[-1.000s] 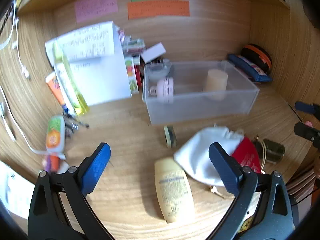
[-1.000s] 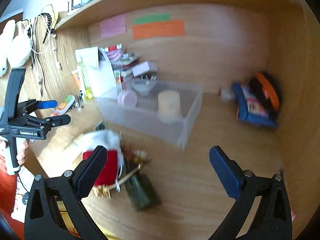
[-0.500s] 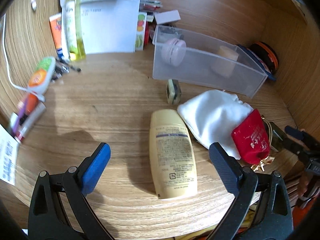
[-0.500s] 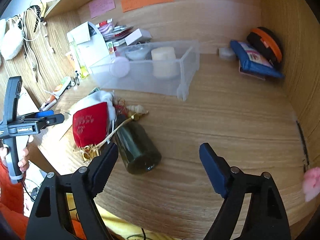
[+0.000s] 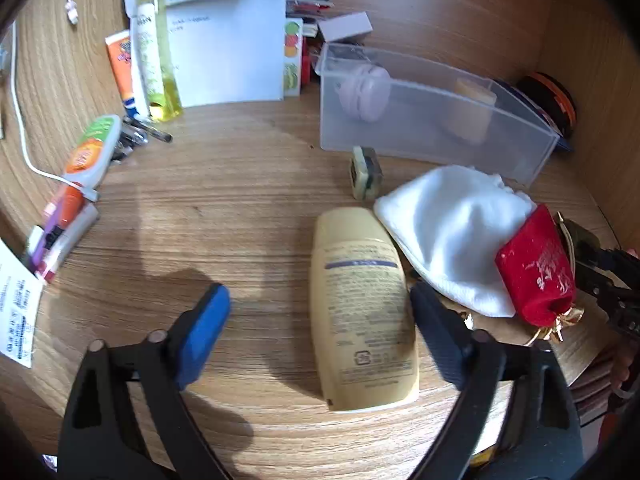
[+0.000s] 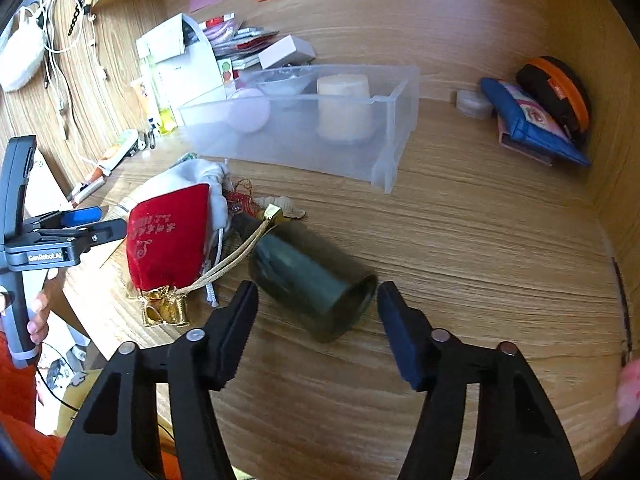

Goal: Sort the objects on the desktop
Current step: 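Grasp the yellow sunscreen tube with left tool while right grasps dark green spray bottle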

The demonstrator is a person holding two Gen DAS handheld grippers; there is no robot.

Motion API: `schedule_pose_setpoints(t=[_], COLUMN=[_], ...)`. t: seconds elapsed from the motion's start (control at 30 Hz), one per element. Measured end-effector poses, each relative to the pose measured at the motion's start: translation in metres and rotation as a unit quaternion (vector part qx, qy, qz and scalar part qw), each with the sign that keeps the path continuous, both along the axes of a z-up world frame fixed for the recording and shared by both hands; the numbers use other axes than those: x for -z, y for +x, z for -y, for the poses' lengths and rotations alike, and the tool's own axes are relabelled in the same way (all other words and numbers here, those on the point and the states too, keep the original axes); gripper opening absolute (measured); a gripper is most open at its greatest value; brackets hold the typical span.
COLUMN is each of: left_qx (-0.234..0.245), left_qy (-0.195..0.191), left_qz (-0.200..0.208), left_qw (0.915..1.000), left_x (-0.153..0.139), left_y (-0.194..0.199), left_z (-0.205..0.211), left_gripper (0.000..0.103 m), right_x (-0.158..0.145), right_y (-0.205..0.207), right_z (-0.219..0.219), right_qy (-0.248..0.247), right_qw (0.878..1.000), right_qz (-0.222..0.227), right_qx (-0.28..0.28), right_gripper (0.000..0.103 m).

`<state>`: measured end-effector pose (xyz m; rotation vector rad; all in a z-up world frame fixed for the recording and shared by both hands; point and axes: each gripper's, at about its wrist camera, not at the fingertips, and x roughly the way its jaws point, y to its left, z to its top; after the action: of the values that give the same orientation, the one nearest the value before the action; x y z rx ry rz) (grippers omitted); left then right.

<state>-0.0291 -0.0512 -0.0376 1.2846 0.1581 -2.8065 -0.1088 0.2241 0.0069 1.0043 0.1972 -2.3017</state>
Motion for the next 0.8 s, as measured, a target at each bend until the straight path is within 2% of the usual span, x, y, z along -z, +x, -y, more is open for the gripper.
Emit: schedule_pose_setpoints(t=[0.23, 0.5, 0.63, 0.7, 0.77, 0.8], left_qx=[-0.001, 0.012, 0.015, 0.01, 0.004, -0.001], left_qy=[-0.036, -0.038, -0.038, -0.035, -0.028, -0.024], left_qz=[-0.01, -0.023, -0.025, -0.025, -0.024, -0.024], left_qw=[0.9993, 0.9989, 0.9989, 0.999, 0.9993, 0.9994], left_x=[0.003, 0.001, 0.001, 0.0, -0.001, -0.001], left_y=[-0.002, 0.0, -0.001, -0.001, -0.003, -0.004], left_z=[-0.01, -0.014, -0.015, -0.013, -0.009, -0.006], left_gripper=[0.082, 0.053, 0.05, 0.049, 0.049, 0.048], right_x=[0.001, 0.0, 0.001, 0.002, 0.002, 0.002], right_y=[-0.011, -0.021, -0.022, -0.022, -0.021, -0.022], right_z=[0.003, 0.01, 0.013, 0.014, 0.013, 0.012], right_qy=[-0.019, -0.023, -0.031, -0.029, -0.026, -0.03], right_qw=[1.0, 0.999, 0.998, 0.998, 0.998, 0.998], right_qz=[0.012, 0.01, 0.003, -0.003, -0.006, -0.003], right_qx=[0.007, 0.031, 0.047, 0.05, 0.054, 0.053], right_gripper=[0.057, 0.059, 0.058, 0.052, 0.038, 0.036])
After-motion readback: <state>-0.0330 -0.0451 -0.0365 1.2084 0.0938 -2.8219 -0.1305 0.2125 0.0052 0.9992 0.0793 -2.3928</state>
